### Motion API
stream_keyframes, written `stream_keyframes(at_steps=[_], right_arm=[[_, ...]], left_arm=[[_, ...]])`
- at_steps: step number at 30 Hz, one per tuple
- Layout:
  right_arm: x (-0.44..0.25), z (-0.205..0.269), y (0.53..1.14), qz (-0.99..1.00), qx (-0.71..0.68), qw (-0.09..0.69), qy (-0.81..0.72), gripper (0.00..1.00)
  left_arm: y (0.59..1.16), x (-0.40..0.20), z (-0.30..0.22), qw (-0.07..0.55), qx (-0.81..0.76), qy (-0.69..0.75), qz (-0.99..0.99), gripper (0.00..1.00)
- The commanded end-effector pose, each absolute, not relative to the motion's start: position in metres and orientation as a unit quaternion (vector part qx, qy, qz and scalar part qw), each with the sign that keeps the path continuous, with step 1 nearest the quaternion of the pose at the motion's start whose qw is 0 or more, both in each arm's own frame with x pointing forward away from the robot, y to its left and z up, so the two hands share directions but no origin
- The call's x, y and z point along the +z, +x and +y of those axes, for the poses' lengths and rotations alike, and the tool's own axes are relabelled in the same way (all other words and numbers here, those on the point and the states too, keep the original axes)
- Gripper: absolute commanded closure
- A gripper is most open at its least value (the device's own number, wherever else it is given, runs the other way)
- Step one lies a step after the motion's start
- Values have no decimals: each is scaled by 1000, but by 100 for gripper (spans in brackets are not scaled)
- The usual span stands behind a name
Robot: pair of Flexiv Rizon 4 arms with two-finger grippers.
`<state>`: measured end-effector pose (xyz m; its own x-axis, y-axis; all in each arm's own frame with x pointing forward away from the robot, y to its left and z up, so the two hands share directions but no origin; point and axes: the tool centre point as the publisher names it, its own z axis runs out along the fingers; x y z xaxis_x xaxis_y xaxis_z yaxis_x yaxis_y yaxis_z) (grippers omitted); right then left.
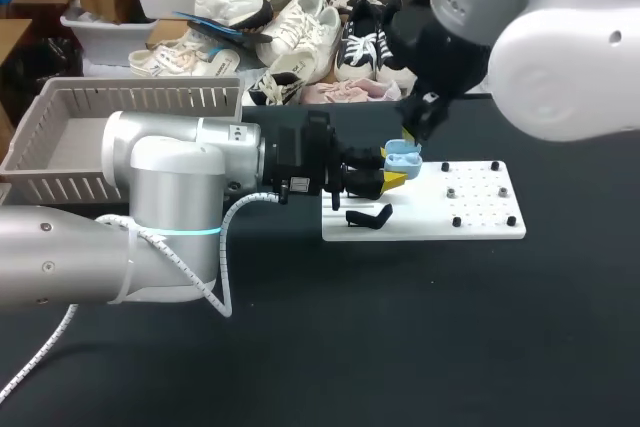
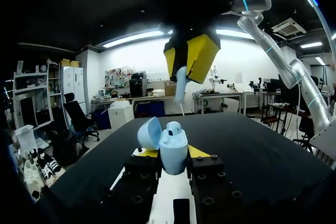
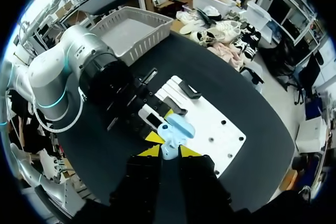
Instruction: Pick up each earbud case from the left stands, insert the matching earbuds, close the lid, and place the case in the box.
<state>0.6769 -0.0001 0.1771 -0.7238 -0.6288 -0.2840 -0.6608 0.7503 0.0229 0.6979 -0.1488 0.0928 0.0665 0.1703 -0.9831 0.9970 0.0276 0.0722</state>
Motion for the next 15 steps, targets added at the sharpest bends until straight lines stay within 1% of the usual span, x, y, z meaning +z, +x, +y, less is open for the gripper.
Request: stream_keyframes(at_steps=[1,15], right_arm=[[175,-3,679,925,73,139,-346,100],[163,10,678,920,84,139,-357,100]], left_arm=[[698,92,-149,483,-430,549,531,100],[698,92,-149,483,-430,549,531,100]])
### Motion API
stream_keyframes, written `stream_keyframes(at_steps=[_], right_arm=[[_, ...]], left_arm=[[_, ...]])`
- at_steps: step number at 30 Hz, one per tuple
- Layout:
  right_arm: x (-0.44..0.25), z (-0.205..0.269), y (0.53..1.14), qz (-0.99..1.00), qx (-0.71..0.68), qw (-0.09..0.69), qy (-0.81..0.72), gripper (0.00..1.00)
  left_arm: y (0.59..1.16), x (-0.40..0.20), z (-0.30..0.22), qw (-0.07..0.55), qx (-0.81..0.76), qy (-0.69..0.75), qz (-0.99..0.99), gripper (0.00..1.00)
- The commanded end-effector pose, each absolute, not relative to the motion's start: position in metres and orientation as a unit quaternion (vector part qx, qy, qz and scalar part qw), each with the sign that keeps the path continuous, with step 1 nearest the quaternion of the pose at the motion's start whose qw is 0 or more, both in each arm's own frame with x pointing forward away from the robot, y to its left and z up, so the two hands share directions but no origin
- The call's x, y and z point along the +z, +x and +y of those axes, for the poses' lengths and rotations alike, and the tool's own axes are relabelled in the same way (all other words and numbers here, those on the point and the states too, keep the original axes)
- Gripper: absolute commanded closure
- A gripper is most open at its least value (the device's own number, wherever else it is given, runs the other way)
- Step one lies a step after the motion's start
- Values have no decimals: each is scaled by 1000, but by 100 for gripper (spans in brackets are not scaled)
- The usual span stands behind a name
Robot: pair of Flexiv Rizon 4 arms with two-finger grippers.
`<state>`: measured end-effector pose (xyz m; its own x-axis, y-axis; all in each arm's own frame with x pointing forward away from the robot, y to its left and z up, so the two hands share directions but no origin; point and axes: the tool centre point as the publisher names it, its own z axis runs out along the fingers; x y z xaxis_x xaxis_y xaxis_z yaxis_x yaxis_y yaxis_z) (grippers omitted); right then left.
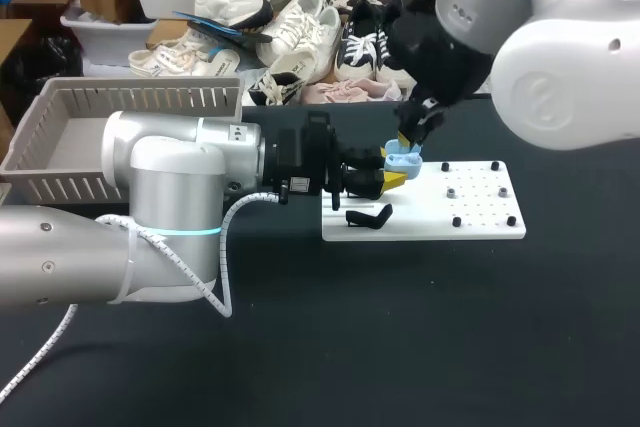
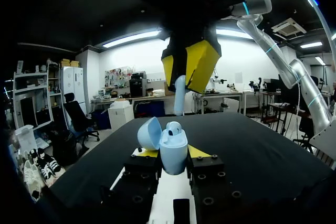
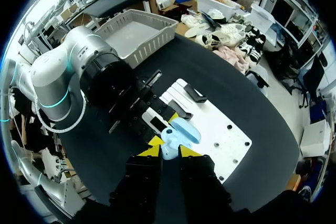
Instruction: Pick up each earbud case from the left stands, insert the matching earbuds, close the lid, and place the case in the box.
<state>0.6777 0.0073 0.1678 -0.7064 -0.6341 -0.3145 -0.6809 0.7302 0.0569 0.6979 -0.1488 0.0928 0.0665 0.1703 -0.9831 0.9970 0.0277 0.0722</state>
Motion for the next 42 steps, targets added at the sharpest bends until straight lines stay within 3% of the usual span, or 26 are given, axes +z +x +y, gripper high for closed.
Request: stream_keyframes(at_steps=[1,42], right_arm=[[162,10,679,920,83,139,-357,100],[147,19,688,923,77,121,-357,100]], left_arm=[[698,92,-149,483,-430,549,531,100],[698,92,-149,483,-430,549,531,100]])
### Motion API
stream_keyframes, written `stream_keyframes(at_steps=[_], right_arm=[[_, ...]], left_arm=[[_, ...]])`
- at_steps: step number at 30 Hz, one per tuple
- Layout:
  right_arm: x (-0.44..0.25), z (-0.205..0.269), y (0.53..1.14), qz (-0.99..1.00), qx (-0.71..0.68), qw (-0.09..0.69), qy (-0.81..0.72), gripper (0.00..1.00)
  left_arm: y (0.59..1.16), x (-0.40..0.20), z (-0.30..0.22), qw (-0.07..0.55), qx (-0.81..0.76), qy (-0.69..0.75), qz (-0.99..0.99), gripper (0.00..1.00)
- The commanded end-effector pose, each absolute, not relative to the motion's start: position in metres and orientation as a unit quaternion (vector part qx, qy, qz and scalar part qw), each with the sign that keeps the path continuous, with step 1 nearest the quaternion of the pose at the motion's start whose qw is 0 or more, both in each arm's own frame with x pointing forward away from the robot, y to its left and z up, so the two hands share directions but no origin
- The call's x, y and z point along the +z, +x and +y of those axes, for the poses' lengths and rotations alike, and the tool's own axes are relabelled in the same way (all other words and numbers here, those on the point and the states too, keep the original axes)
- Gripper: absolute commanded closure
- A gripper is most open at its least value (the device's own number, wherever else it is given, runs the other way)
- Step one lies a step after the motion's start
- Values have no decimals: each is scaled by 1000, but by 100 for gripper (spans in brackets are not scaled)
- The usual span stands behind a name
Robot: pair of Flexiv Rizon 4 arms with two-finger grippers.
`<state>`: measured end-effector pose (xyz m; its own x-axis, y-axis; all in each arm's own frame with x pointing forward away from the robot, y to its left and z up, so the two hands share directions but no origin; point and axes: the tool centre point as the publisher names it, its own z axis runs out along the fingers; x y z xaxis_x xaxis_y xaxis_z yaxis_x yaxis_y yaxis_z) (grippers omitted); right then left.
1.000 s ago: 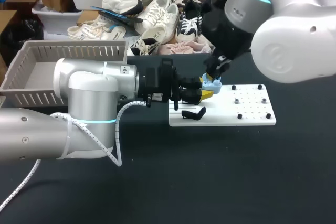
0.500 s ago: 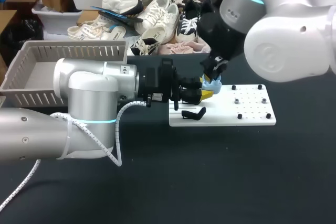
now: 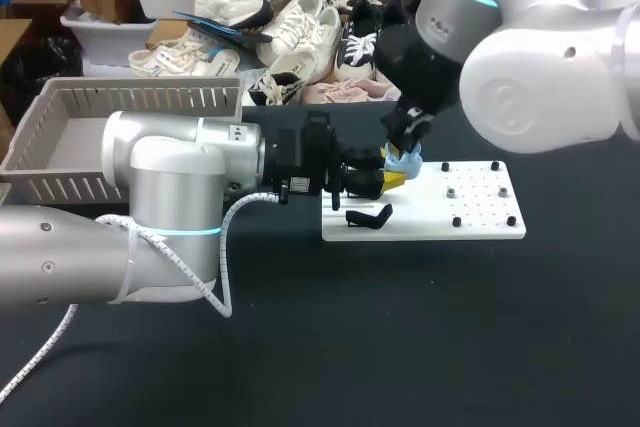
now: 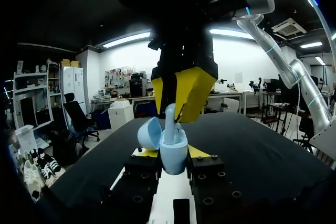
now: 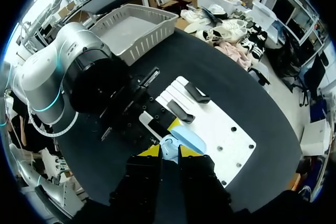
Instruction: Pick up each earbud case from the left stands, insert the matching earbuds, close the lid, and place the case in the box.
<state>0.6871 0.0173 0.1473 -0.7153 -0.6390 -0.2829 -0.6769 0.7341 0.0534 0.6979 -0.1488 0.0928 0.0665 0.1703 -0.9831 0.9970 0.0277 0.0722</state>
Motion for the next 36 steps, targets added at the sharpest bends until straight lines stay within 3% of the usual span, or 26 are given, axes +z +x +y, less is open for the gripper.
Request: stream_keyframes(at_steps=[1,36], right_arm=[[147,19,688,923,77,121,-358,100],[151,16,691,926,75,125,-349,100]], left_arm=[[698,92,-149,483,-430,549,531,100],[698,92,-149,483,-430,549,531,100]])
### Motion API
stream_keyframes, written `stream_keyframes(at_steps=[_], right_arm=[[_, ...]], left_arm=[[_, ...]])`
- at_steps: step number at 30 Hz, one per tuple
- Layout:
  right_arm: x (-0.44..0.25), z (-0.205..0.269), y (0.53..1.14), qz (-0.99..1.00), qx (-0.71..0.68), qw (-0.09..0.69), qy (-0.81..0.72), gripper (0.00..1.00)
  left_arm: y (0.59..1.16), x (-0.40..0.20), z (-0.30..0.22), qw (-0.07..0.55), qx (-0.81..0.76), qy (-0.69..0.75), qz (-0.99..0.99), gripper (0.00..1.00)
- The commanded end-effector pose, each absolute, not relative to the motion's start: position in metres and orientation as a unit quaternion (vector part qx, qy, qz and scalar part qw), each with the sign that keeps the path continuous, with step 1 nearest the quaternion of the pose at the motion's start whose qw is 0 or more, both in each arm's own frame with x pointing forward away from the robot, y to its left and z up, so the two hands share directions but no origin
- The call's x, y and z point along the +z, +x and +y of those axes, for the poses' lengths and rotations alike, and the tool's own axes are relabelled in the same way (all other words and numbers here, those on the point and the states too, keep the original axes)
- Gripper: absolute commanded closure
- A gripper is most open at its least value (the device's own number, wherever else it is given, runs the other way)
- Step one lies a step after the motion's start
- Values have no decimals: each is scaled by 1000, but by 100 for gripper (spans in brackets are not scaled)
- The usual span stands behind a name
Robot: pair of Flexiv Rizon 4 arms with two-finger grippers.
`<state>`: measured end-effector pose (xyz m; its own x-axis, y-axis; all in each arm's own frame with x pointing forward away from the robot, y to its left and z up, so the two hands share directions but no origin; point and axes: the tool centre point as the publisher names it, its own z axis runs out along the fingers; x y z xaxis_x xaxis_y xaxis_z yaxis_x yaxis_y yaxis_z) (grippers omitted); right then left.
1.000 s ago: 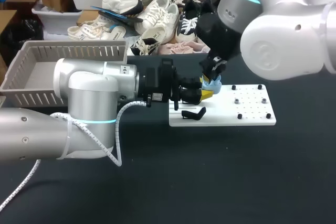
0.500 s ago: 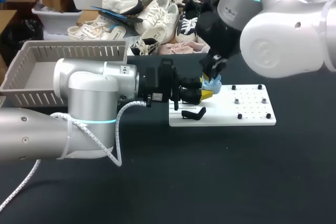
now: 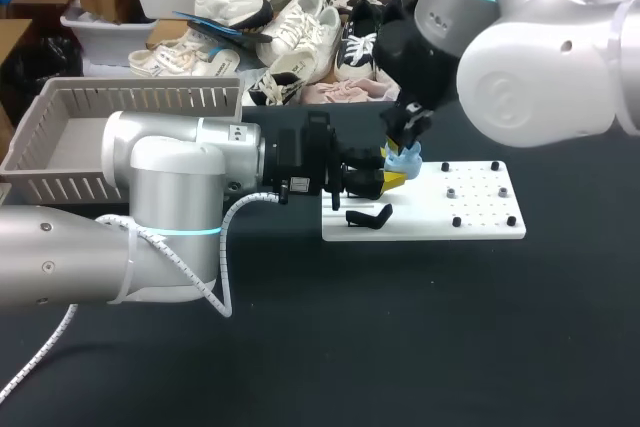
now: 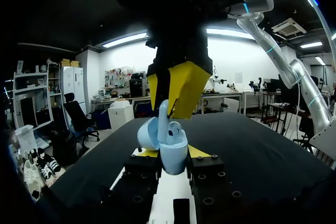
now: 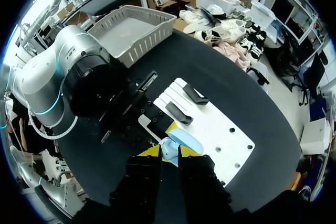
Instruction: Pick up each earbud case from the left stands, insert the matching earbuds, close the lid, and place the case in the box.
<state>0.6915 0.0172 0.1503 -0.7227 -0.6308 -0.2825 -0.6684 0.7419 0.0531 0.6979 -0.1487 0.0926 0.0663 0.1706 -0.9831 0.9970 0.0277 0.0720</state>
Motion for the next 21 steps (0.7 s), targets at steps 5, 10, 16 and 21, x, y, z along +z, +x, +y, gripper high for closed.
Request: stream_keyframes(at_steps=[5,10,16,21], right_arm=[[152,14,689,926,74,126,-347,100],[149,13,688,927,74,123,-345,100],[146,14,688,928,75,119,-345,100],[147,14,687,928,75,119,-345,100]], left_arm=[[698,92,-149,483,-430,549,531,100],[698,92,-149,483,-430,549,531,100],[698,92,-149,483,-430,549,531,100],[698,92,-149,483,-430,549,531,100]])
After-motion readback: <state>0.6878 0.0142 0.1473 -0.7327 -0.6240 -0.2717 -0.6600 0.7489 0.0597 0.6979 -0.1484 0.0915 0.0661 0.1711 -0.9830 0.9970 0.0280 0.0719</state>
